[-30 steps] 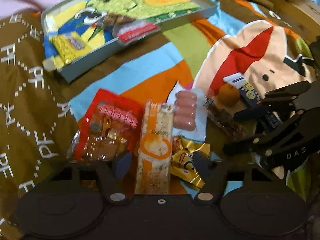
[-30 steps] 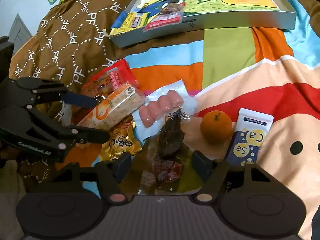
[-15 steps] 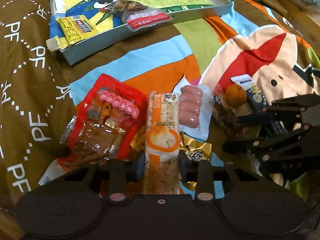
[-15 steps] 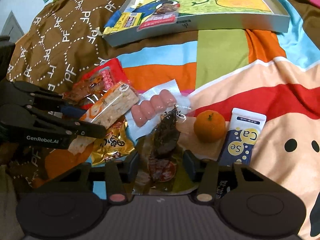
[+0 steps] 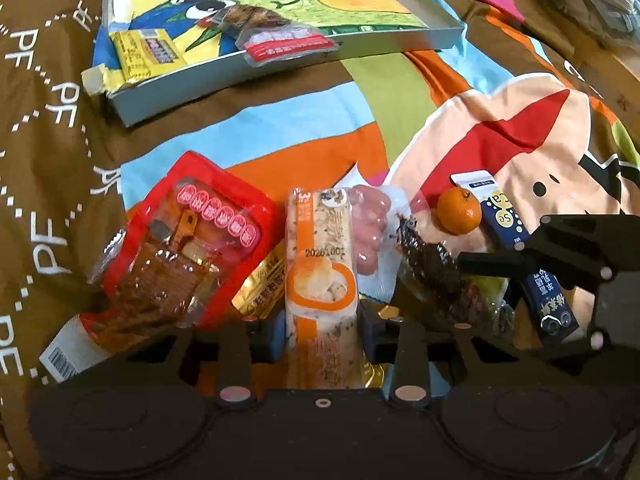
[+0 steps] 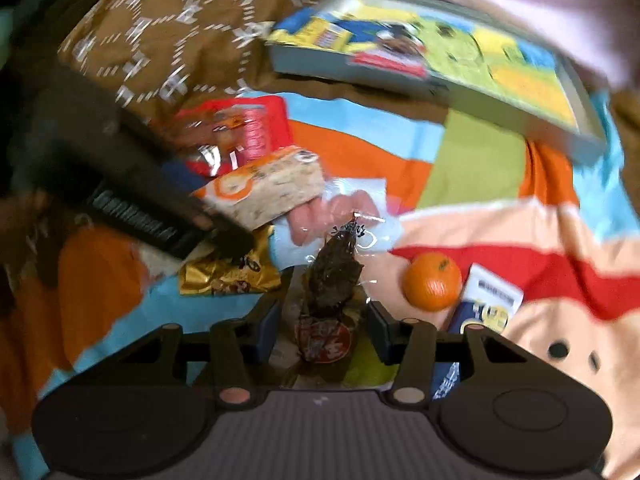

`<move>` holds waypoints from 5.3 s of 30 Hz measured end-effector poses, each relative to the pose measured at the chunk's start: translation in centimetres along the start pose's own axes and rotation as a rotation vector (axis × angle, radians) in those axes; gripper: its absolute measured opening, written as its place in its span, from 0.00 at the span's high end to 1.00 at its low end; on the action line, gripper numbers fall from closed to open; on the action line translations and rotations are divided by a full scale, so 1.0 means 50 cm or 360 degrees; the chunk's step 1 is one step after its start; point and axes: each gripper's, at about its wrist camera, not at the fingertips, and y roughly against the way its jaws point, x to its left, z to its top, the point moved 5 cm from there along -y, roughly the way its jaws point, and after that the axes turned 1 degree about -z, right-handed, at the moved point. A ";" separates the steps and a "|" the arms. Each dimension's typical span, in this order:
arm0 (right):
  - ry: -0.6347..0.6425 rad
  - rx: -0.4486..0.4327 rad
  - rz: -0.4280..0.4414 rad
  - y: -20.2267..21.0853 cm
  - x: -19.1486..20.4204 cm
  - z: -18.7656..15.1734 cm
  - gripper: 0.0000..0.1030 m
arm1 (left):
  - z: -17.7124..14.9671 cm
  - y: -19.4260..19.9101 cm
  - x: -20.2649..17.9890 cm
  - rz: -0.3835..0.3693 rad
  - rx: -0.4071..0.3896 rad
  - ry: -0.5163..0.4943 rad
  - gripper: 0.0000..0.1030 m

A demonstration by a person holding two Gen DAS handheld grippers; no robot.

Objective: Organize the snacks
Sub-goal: 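Grasp orange-labelled bread stick with left tool while right tool grasps dried snack bag, then lift bread stick with left tool while right tool carries dried snack bag toward tray, then lower bread stick into tray and open left tool while right tool releases dried bag there, then raise both tools away from the tray back over the remaining snacks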

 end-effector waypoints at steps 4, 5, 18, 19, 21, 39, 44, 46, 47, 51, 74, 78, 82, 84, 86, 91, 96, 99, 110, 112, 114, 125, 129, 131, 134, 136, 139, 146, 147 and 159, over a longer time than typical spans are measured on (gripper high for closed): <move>0.0116 -0.0027 -0.0080 0.004 0.020 -0.001 0.49 | -0.003 0.005 -0.012 0.0028 -0.0027 -0.0043 0.66; 0.0138 -0.0032 -0.0097 0.006 0.023 -0.001 0.49 | -0.005 0.007 -0.016 0.0035 -0.0028 -0.0055 0.66; 0.0688 -0.0149 -0.0562 0.017 0.065 -0.018 0.51 | 0.008 0.070 -0.039 -0.0058 -0.0259 0.0019 0.66; 0.0694 -0.0156 -0.0585 0.018 0.063 -0.017 0.51 | 0.010 0.074 -0.037 -0.0048 -0.0281 0.0027 0.66; 0.0700 -0.0179 -0.0639 0.020 0.054 -0.010 0.51 | 0.015 0.083 -0.033 -0.0025 -0.0329 0.0046 0.66; 0.0513 -0.0682 -0.0963 0.074 -0.002 0.077 0.50 | 0.132 0.146 0.060 0.0332 -0.0849 0.0417 0.66; 0.0334 -0.0777 -0.1001 0.061 -0.047 0.125 0.50 | 0.194 0.147 0.096 0.0321 -0.1035 0.0541 0.66; 0.0270 -0.0819 -0.1024 0.050 -0.068 0.151 0.50 | 0.219 0.146 0.111 0.0319 -0.1087 0.0540 0.66; 0.0244 -0.0843 -0.1039 0.045 -0.077 0.164 0.50 | 0.232 0.142 0.120 0.0316 -0.1109 0.0543 0.66; 0.0167 -0.0920 -0.1086 0.030 -0.109 0.217 0.50 | 0.278 0.113 0.161 0.0291 -0.1145 0.0608 0.66; -0.0239 -0.0741 -0.0856 -0.118 -0.218 0.298 0.49 | 0.336 -0.016 0.203 0.0272 -0.0927 0.0650 0.66; -0.0310 -0.0686 -0.0761 -0.117 -0.227 0.301 0.37 | 0.334 -0.022 0.194 0.0289 -0.0884 0.0616 0.63; -0.0359 -0.0689 -0.0756 -0.091 -0.231 0.291 0.23 | 0.330 -0.011 0.189 0.0273 -0.0884 0.0638 0.55; -0.0386 -0.0708 -0.0755 -0.067 -0.232 0.286 0.18 | 0.327 0.001 0.183 0.0269 -0.0899 0.0642 0.47; -0.0407 -0.0730 -0.0753 -0.043 -0.234 0.284 0.15 | 0.322 0.016 0.175 0.0270 -0.0919 0.0639 0.37; -0.0472 -0.0806 -0.0757 0.024 -0.238 0.270 0.08 | 0.307 0.067 0.149 0.0287 -0.0990 0.0607 0.24; -0.0518 -0.0873 -0.0738 0.079 -0.236 0.251 0.03 | 0.294 0.124 0.119 0.0325 -0.1068 0.0559 0.08; -0.0550 -0.0896 -0.0732 0.108 -0.236 0.236 0.00 | 0.282 0.154 0.101 0.0355 -0.1095 0.0523 0.04; -0.0562 -0.0951 -0.0724 0.219 -0.201 0.165 0.00 | 0.183 0.248 0.050 0.0410 -0.1136 0.0450 0.01; -0.0547 -0.0960 -0.0714 0.240 -0.189 0.147 0.00 | 0.158 0.264 0.039 0.0427 -0.1143 0.0441 0.01; -0.0536 -0.0963 -0.0705 0.258 -0.177 0.128 0.00 | 0.135 0.276 0.026 0.0445 -0.1142 0.0426 0.01; -0.0581 -0.0946 -0.0615 0.340 -0.128 0.018 0.00 | 0.020 0.306 -0.082 0.0465 -0.1048 0.0285 0.01; -0.0561 -0.0932 -0.0571 0.363 -0.113 -0.024 0.00 | -0.017 0.314 -0.112 0.0415 -0.1018 0.0295 0.01; -0.0543 -0.0933 -0.0562 0.372 -0.107 -0.041 0.00 | -0.030 0.317 -0.125 0.0400 -0.1003 0.0315 0.01; -0.0556 -0.0947 -0.0575 0.385 -0.107 -0.059 0.00 | -0.046 0.323 -0.141 0.0411 -0.0987 0.0327 0.01; -0.0585 -0.0959 -0.0566 0.395 -0.113 -0.072 0.00 | -0.055 0.327 -0.153 0.0426 -0.0974 0.0335 0.01; -0.0628 -0.0964 -0.0543 0.405 -0.124 -0.092 0.00 | -0.062 0.335 -0.170 0.0430 -0.0950 0.0348 0.01; -0.0702 -0.0962 -0.0504 0.417 -0.148 -0.126 0.00 | -0.060 0.339 -0.208 0.0469 -0.0869 0.0410 0.01; -0.0723 -0.0967 -0.0495 0.417 -0.152 -0.131 0.00 | -0.057 0.336 -0.212 0.0479 -0.0849 0.0421 0.01; -0.0807 -0.0884 -0.0398 0.368 -0.169 -0.149 0.00 | -0.053 0.276 -0.223 0.0526 -0.0690 0.0630 0.01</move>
